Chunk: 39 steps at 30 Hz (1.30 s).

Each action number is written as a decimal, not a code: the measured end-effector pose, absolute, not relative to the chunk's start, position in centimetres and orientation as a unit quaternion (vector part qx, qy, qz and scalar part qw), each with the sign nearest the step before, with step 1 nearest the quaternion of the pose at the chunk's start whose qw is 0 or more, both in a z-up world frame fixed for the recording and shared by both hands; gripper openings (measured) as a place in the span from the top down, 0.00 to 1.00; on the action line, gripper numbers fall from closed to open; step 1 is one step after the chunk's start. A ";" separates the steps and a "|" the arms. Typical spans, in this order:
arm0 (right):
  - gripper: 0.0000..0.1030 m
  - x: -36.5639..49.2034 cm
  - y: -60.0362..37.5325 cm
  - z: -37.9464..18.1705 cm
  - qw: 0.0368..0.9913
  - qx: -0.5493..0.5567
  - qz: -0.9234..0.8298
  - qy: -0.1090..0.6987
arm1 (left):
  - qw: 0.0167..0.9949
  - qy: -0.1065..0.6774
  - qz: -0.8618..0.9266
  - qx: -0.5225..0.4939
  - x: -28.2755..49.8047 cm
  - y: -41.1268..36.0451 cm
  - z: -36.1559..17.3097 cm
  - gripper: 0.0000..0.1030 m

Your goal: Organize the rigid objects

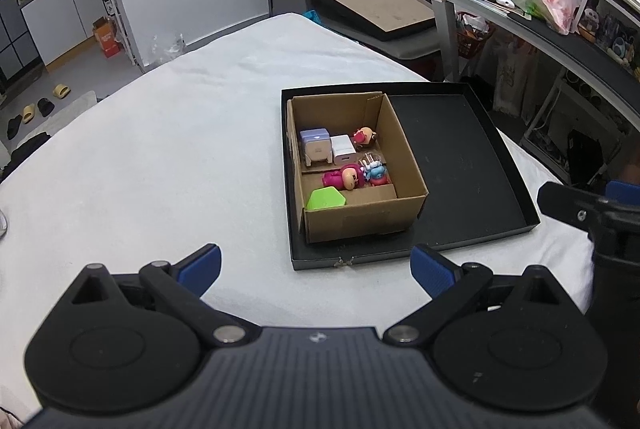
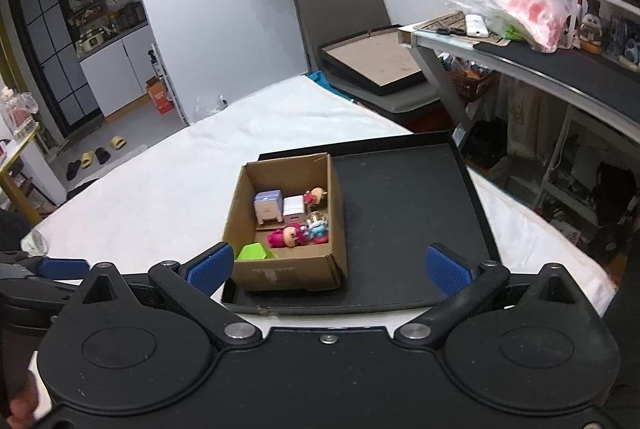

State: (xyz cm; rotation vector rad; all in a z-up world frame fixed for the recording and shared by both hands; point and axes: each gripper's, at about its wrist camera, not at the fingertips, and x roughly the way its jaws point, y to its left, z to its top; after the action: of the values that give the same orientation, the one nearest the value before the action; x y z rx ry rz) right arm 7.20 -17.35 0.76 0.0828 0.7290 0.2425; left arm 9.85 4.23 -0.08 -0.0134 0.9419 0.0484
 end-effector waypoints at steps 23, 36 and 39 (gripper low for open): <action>0.00 7.1 -17.3 0.6 0.927 0.034 0.111 0.357 | 0.893 0.450 0.017 -0.006 9.7 4.0 0.5 0.03; 0.00 6.8 -17.1 0.7 0.926 0.036 0.123 0.356 | 0.893 0.450 0.014 -0.009 9.5 4.0 0.4 0.03; 0.00 6.7 -17.1 0.8 0.927 0.036 0.122 0.352 | 0.893 0.450 0.015 -0.011 9.4 4.1 0.4 0.03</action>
State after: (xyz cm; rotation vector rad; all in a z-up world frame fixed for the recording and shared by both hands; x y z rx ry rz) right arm 6.67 -17.11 0.80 0.0743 0.7218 0.2503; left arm 9.39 4.08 0.38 -0.0223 0.9335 0.0306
